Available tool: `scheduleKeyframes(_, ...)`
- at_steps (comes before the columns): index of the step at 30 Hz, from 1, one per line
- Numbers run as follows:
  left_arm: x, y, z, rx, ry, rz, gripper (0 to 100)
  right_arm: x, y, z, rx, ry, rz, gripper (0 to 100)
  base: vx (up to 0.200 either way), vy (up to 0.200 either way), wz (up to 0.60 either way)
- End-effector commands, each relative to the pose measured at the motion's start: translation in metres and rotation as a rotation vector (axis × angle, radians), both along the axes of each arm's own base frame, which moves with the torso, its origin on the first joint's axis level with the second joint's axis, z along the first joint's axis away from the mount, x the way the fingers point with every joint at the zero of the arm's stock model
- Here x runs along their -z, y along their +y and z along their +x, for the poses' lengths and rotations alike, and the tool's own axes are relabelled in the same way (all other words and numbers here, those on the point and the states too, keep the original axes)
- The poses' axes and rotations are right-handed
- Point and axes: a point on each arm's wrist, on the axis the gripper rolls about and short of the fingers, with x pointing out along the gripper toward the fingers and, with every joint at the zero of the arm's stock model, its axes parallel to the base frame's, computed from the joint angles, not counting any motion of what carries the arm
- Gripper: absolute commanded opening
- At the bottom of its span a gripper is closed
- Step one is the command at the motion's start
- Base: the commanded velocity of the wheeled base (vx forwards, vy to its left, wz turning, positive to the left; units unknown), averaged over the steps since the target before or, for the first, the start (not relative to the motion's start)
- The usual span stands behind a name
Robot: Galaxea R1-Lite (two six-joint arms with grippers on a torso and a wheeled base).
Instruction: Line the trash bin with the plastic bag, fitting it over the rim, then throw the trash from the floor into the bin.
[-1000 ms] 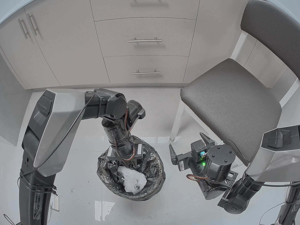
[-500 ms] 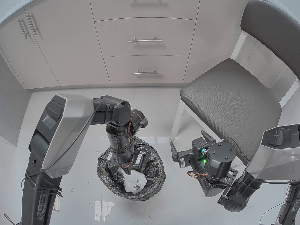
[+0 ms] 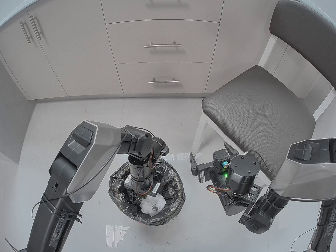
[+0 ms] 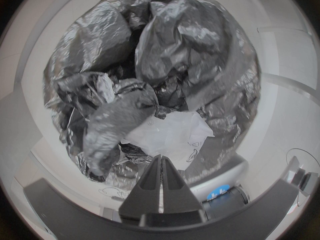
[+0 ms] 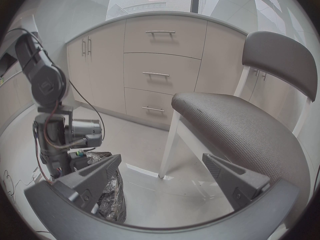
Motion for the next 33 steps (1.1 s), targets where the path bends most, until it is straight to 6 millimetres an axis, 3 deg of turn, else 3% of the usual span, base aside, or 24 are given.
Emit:
scheduleKeyframes(1,0.032,-0.001,0.009,-0.003,-0.018,0.001,0,-0.002,0.002,0.002,-0.001,-0.019,0.020,100,0.000,0.000,0.00)
scheduleKeyframes(20,0.072,-0.006,0.018,0.001,-0.081,0.001,0,-0.003,0.004,0.005,0.001,-0.028,0.028,100,0.000,0.000,0.00)
scheduleKeyframes(33,0.074,-0.006,0.019,-0.007,-0.092,-0.003,0,-0.004,0.004,0.005,0.001,-0.028,0.027,100,0.000,0.000,0.00)
